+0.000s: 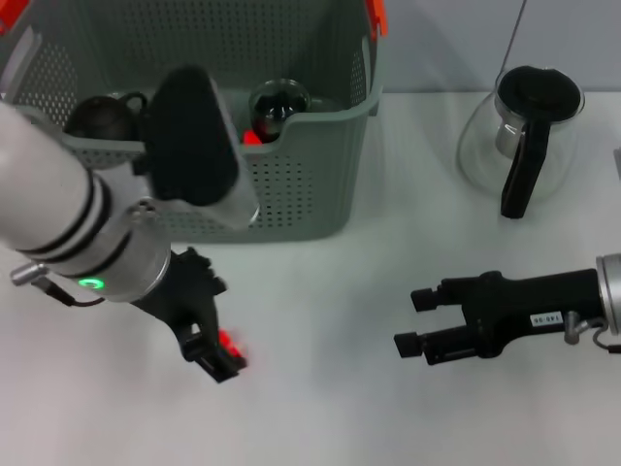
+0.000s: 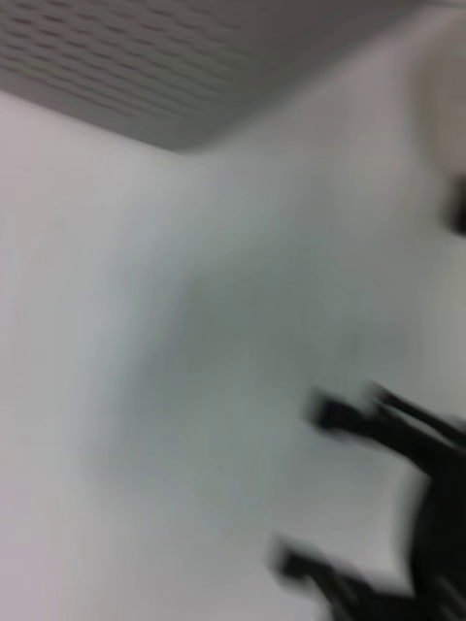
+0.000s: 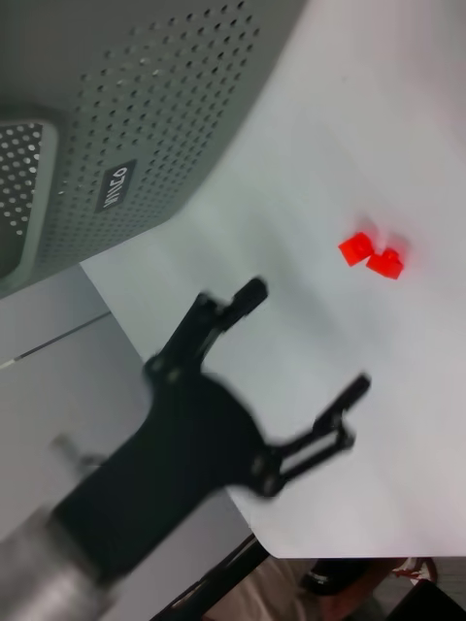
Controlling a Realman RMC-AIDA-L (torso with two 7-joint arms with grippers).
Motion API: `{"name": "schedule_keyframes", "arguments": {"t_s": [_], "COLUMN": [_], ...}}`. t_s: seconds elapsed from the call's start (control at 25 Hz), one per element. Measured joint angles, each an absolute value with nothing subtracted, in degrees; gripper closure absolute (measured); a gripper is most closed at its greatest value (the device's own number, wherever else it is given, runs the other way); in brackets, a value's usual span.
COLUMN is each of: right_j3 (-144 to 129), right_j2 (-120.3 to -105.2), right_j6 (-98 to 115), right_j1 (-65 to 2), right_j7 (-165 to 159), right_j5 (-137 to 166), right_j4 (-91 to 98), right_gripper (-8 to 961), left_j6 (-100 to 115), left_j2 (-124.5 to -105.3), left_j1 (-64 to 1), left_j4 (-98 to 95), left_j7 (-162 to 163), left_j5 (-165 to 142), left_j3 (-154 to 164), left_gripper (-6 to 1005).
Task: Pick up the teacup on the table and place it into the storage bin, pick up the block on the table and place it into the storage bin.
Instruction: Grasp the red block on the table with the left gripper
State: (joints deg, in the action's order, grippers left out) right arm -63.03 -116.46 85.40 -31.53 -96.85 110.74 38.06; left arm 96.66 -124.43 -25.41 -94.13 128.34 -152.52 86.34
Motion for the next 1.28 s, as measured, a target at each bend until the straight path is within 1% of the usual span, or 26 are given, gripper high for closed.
{"name": "schedule_keyframes", "arguments": {"t_s": [0.12,0.32,0.56,1.0,1.28], "right_j3": [-63.16,-63.02,-63.12,-63.1,-63.16], "right_j2": [-116.45,-116.39,-116.6,-116.93,-116.99], "right_j6": [85.33,85.59,85.37,85.34,85.36], "right_j1": [-31.62,-31.43,-31.38,-31.46,-31.47], "right_j7": [-96.85,-96.86,-96.85,-96.85,-96.84], "right_j5": [110.81,110.83,110.83,110.83,110.83], "right_j4": [37.66,37.39,37.11,37.09,37.09], "right_gripper": [69,69,68,69,69], "left_j6": [92.37,87.26,85.09,83.53,83.52], "left_j2": [-124.32,-124.26,-124.36,-124.42,-124.5], "left_j1": [-27.49,-28.19,-28.75,-31.67,-32.88], "left_j4": [-88.22,-82.39,-80.59,-76.66,-73.76], "left_j7": [128.77,119.69,111.91,111.23,111.64], "left_j5": [-158.94,-163.3,-163.21,-163.49,-163.54], "left_j3": [89.11,91.57,92.2,95.17,96.17], "left_gripper": [50,51,61,94,369]}}
